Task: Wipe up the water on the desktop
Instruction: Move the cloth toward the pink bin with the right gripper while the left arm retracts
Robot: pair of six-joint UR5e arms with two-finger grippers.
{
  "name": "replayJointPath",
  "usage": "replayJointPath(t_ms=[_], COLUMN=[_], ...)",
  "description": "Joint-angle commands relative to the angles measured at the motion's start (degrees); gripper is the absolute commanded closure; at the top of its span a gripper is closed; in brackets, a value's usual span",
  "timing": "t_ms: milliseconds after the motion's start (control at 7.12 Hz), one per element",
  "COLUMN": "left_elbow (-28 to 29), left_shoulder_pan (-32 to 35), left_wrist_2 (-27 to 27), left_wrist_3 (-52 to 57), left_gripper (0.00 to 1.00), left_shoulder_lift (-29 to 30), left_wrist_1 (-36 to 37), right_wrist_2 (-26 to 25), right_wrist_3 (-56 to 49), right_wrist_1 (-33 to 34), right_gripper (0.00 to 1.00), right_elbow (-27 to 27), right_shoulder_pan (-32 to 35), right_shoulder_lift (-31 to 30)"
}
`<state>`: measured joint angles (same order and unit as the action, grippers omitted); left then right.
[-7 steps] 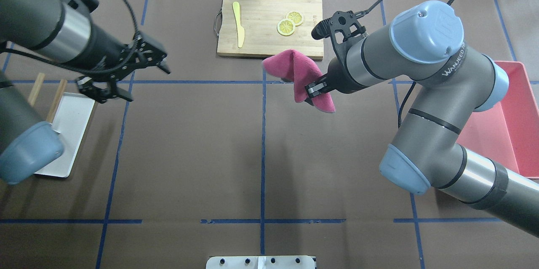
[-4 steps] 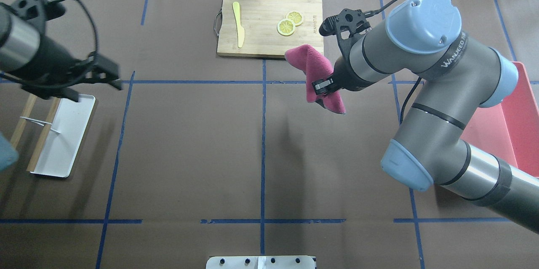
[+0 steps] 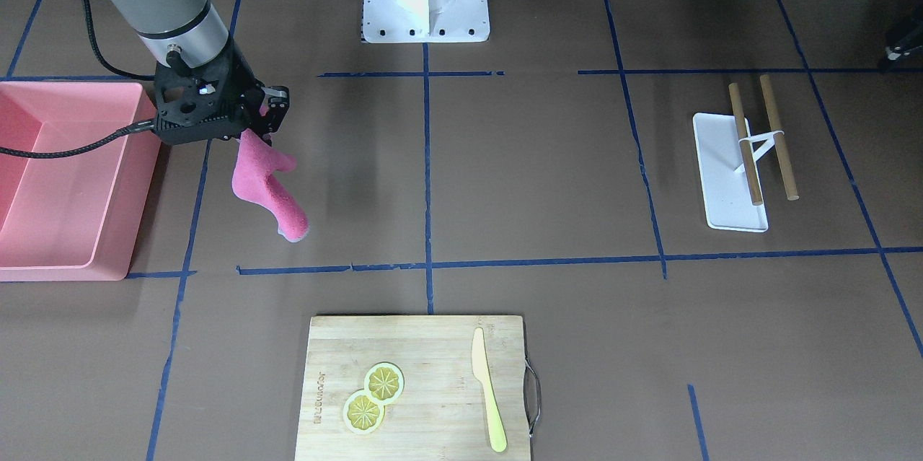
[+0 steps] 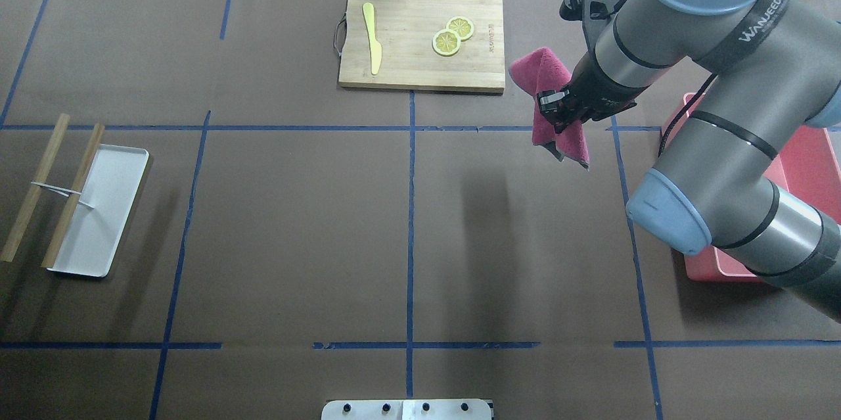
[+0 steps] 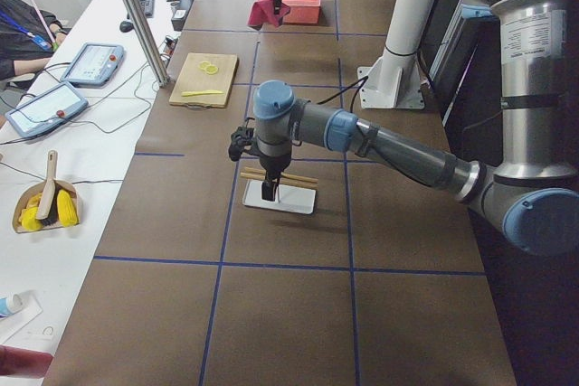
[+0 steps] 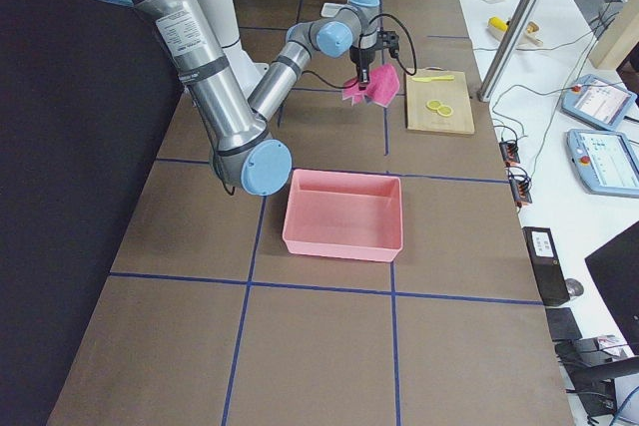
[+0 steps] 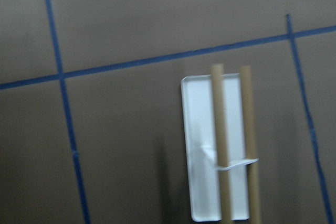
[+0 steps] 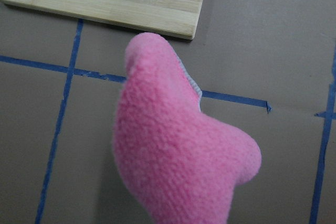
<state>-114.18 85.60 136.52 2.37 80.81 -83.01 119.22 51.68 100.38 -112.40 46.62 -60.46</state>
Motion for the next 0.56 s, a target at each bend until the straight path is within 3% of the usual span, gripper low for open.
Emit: replayJointPath(t_ms=[0, 140, 421], left_elbow=[5.2, 6.8, 7.3], left_shoulder_pan=[6.4, 6.8, 6.8], left_wrist_2=[0.8, 1.2, 1.2], left_wrist_3=[7.3, 7.1, 6.5], left_gripper=[0.0, 0.0, 0.0], left_shoulder_lift=[-4.2, -4.1, -3.5], left_wrist_1=[-0.5, -0.7, -0.8], right_wrist_2=[-3.8, -6.4, -6.8], right_wrist_3=[3.8, 4.0, 4.7], right_wrist_1=[0.3, 0.3, -0.1], right_gripper=[1.0, 1.0, 1.0], right_elbow=[-0.1, 0.1, 0.5], right_shoulder_pan=[-3.5, -7.1, -8.8], right_shoulder_lift=[-0.6, -2.8, -4.0])
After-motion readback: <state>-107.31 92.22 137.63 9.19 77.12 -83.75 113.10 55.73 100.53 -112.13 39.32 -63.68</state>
